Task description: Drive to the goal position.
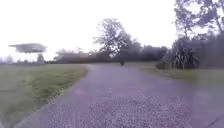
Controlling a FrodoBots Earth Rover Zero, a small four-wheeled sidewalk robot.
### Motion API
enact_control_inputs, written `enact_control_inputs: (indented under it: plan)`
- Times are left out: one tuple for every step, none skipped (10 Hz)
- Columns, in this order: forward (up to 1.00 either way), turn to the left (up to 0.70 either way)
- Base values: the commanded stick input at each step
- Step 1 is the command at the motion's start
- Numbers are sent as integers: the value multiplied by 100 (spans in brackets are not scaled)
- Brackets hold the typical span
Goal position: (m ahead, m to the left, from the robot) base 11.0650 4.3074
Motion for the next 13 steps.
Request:
enact_control_inputs:
  plan:
    - [70, 0]
    - [70, 0]
    - [70, 0]
    - [70, 0]
    - [70, 0]
    - [70, 0]
    - [70, -35]
    - [70, -35]
    - [70, -35]
    - [70, -35]
    - [70, -35]
    - [70, -35]
    - [70, -35]
